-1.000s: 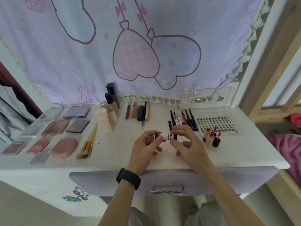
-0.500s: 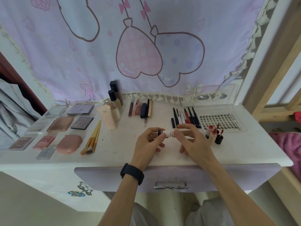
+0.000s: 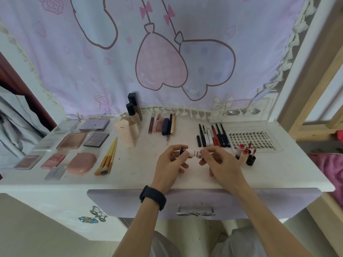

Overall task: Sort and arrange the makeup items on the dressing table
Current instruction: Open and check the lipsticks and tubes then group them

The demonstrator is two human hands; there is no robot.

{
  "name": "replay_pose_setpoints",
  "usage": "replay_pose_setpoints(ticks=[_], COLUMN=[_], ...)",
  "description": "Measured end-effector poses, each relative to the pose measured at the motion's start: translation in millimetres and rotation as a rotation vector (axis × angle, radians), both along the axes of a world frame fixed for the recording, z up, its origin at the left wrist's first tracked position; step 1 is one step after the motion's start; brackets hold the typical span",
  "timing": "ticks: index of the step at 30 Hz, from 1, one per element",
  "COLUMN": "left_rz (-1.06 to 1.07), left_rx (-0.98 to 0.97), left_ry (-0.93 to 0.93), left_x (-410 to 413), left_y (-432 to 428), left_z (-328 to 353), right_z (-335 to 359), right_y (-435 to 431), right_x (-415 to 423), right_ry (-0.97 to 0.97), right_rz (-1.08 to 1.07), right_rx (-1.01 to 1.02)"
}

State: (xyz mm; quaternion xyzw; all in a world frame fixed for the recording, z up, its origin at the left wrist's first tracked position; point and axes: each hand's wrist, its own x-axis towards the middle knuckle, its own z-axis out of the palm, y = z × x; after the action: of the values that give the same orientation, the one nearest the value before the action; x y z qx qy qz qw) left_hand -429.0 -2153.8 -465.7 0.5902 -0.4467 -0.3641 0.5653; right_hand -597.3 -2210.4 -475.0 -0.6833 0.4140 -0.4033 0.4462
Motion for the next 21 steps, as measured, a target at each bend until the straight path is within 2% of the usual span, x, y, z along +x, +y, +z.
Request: replay_pose_setpoints(ticks=[8, 15, 21], left_rz=[-0.019, -0.018, 0.003], left_rx=[-0.024, -0.029, -0.028], left_ry=[-0.020, -0.030, -0.046], left_x=[-2.3, -1.9, -1.9], left_y=[1.4, 3.4, 2.8], left_z=[2.2, 0.9, 0.8], right_z=[-3.1, -2.1, 0.1], right_y=[0.6, 0.1, 0.9], right_x=[-3.7, 1.0, -2.6], right_ry=[-0.068, 0.044, -0.073], right_rz=[0.013, -0.003, 0.030], right_rx=[-0.018, -0.032, 0.019])
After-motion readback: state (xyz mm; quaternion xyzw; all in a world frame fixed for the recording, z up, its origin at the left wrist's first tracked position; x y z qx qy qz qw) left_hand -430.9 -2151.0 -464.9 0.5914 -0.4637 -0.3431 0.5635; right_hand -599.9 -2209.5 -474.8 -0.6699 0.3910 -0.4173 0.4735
